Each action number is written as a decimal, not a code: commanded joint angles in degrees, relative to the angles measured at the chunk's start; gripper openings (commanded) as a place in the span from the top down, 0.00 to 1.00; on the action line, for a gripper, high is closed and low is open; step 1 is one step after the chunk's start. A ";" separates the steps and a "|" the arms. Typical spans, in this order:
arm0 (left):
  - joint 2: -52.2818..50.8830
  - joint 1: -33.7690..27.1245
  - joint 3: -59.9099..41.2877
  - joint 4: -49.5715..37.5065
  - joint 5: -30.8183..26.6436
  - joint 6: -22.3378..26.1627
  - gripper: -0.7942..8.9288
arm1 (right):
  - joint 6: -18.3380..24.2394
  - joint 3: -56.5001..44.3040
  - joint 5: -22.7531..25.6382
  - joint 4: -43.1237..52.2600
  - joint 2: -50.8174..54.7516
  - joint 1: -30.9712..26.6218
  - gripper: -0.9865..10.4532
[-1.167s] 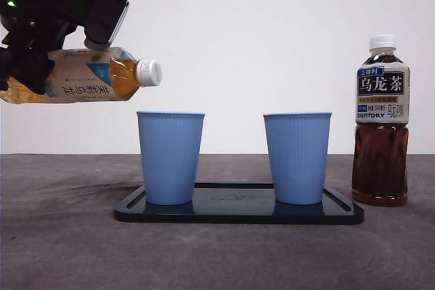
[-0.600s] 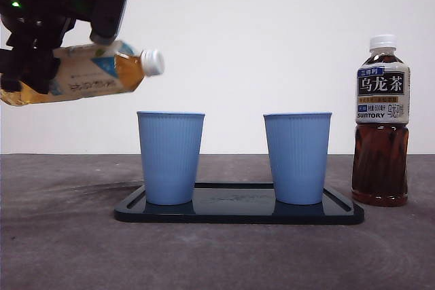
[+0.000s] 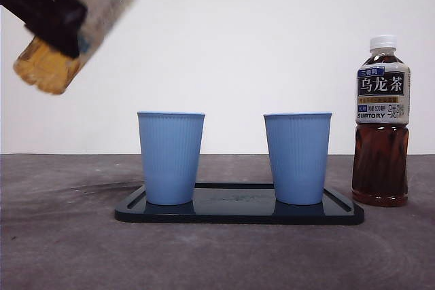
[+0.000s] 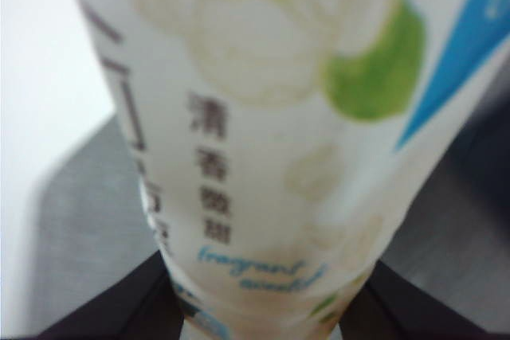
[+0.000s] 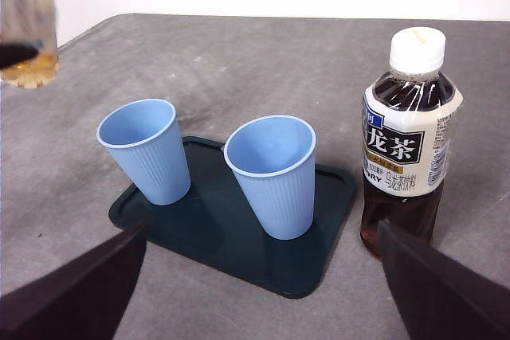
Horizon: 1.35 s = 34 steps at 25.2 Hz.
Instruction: Pour the drink into the cup
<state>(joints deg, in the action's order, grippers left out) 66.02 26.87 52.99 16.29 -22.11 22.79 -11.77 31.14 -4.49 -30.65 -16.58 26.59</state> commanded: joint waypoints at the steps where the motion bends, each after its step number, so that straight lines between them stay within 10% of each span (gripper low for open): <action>1: -0.90 -2.69 1.90 -2.10 7.74 -19.56 0.73 | 0.44 0.83 0.04 0.37 0.00 0.33 0.51; 12: -1.07 -6.62 -8.35 -20.09 19.37 -30.53 0.73 | 0.44 0.83 1.55 0.52 0.00 0.35 0.51; 34: 15.54 -7.80 -20.50 -43.08 19.37 -27.95 0.74 | 0.44 0.83 2.01 0.57 -0.02 0.33 0.51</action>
<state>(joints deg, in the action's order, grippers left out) 80.99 18.92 31.51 -23.84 -2.79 -6.37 -11.79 31.14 -2.79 -30.63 -16.58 26.59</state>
